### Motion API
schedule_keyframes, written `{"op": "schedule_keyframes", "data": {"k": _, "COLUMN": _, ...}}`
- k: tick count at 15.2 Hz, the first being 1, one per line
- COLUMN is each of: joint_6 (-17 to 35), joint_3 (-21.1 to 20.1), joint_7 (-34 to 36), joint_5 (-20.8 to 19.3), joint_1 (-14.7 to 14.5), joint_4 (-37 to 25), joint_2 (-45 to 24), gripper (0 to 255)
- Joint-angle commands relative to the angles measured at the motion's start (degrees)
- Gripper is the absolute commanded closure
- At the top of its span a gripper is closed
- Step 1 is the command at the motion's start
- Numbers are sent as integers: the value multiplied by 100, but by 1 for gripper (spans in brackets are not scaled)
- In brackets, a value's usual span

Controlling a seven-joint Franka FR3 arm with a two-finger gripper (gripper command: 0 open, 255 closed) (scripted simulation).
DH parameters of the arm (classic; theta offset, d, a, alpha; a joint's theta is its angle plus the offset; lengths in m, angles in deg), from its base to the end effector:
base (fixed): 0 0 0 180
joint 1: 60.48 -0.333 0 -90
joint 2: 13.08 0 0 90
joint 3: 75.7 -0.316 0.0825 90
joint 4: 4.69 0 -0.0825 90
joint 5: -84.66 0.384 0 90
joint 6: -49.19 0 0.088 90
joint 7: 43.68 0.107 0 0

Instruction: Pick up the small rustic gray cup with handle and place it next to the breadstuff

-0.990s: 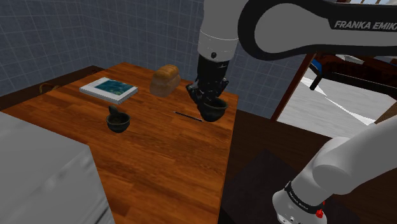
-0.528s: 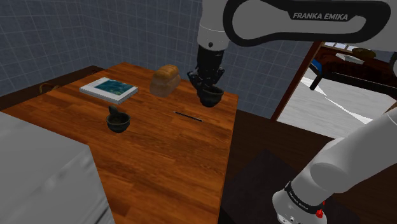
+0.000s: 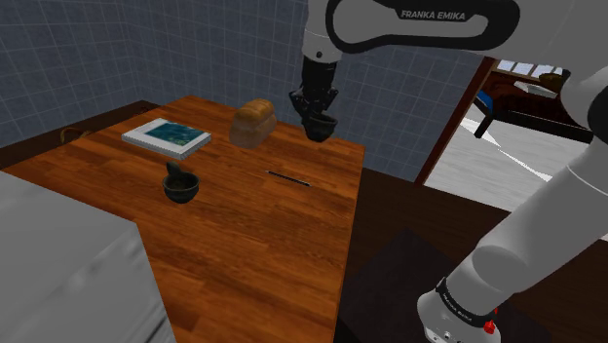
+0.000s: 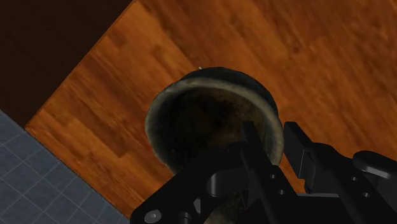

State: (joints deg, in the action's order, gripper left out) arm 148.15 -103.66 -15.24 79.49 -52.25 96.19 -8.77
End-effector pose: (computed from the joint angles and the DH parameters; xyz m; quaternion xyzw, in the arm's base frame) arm 0.5122 0.1836 0.5848 0.9955 -0.0698 0.0403 0.0502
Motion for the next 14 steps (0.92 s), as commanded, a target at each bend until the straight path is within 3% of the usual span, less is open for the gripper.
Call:
{"op": "schedule_keyframes", "data": {"k": 1, "joint_6": -32, "joint_3": 59, "joint_7": -117, "joint_5": -135, "joint_1": 72, "joint_4": -301, "joint_2": -284, "gripper": 255}}
{"op": "schedule_keyframes", "data": {"k": 8, "joint_6": -240, "joint_3": 301, "joint_7": -590, "joint_5": -582, "joint_1": 278, "joint_4": -1560, "joint_2": -1383, "gripper": 255}}
{"op": "schedule_keyframes", "data": {"k": 14, "joint_6": -688, "joint_3": 505, "joint_7": -1009, "joint_5": -980, "joint_1": 278, "joint_4": -3190, "joint_2": -2586, "gripper": 255}}
